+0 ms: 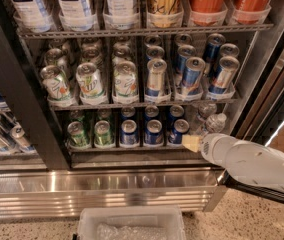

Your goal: Pick water bottle from bottom shelf of fridge

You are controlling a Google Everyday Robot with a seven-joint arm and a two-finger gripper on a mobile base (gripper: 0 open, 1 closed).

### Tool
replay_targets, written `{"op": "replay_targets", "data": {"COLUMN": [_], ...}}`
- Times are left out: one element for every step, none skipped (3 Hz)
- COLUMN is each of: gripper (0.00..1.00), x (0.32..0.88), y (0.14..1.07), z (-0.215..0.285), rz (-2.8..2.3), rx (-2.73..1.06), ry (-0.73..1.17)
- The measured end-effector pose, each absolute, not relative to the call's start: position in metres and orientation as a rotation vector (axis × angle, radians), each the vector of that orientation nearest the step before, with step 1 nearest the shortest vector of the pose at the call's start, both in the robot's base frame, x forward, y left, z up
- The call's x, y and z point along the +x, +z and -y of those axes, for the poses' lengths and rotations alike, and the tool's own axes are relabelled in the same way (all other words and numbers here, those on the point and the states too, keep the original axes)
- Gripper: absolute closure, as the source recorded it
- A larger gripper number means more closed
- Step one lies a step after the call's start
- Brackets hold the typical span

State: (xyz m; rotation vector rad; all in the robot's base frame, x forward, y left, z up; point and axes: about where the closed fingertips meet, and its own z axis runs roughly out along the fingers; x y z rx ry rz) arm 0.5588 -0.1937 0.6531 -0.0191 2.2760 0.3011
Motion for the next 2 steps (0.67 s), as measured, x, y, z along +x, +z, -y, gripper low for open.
{"op": "replay_targets", "data": {"gripper": [0.35, 0.32], "x": [0.5604, 0.5603], "y": [0.6532, 0.6532], "z": [0.1893, 0.1889], "rz": [-2.266, -2.264], "rx": [-0.002, -0.001], "ry": [0.314, 0.315]}}
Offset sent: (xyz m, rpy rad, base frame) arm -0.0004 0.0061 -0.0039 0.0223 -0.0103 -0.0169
